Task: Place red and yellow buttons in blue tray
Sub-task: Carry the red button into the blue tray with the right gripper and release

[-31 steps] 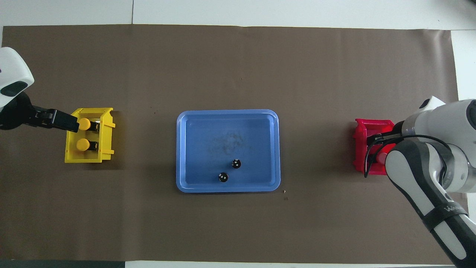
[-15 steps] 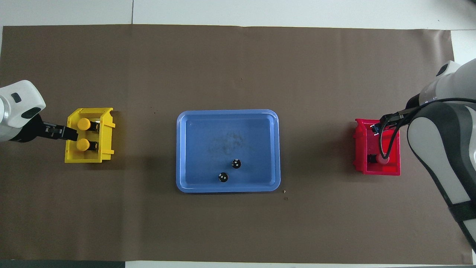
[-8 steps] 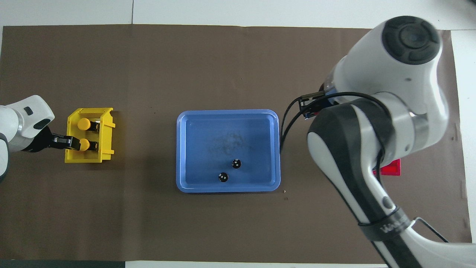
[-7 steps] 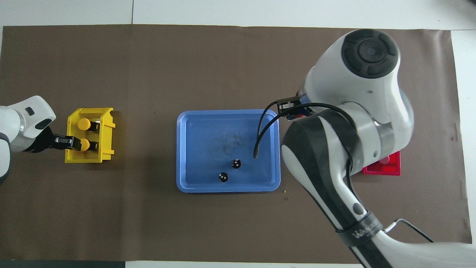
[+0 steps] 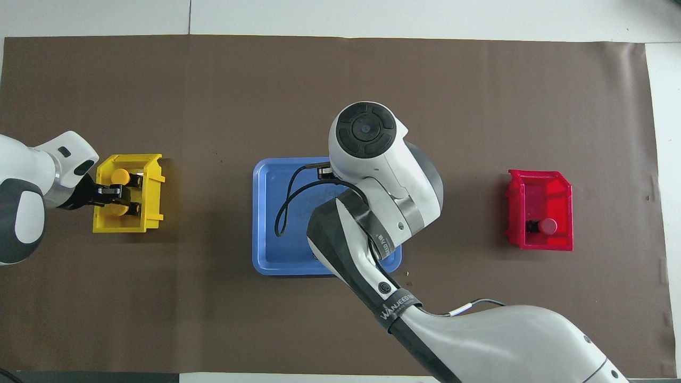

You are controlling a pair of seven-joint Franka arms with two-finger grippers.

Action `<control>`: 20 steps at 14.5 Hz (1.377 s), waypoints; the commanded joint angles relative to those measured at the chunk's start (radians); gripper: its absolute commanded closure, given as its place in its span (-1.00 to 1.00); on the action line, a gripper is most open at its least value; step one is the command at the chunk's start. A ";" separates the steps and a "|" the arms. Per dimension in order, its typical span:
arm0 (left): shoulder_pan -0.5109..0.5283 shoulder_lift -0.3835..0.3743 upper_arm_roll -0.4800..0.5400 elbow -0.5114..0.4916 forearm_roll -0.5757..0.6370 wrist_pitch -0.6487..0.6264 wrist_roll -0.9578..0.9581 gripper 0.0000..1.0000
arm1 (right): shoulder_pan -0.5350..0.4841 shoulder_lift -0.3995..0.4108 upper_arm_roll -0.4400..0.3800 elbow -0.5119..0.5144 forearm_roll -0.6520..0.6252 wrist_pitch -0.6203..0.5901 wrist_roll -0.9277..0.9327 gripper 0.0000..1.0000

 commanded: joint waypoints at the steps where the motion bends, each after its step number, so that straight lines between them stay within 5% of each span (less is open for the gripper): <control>1: -0.014 -0.015 0.003 -0.023 0.015 0.039 -0.025 -0.21 | -0.003 0.001 -0.003 -0.008 -0.002 0.006 0.018 0.62; 14: -0.002 -0.027 0.003 -0.093 0.016 0.104 -0.011 -0.33 | 0.022 -0.005 0.000 -0.080 0.012 0.063 0.072 0.50; 17: -0.002 -0.027 0.003 -0.095 0.016 0.105 -0.008 -0.21 | 0.040 -0.015 0.000 -0.103 0.012 0.083 0.082 0.44; 18: -0.001 -0.027 0.005 -0.095 0.016 0.105 0.018 -0.01 | 0.042 -0.015 0.000 -0.105 0.012 0.089 0.101 0.31; 19: 0.005 -0.027 0.005 -0.095 0.015 0.107 0.059 0.14 | 0.040 -0.015 0.000 -0.099 0.011 0.087 0.102 -0.03; 20: 0.019 -0.025 0.005 -0.095 0.015 0.111 0.084 0.14 | 0.039 -0.012 -0.002 -0.082 0.010 0.074 0.104 -0.15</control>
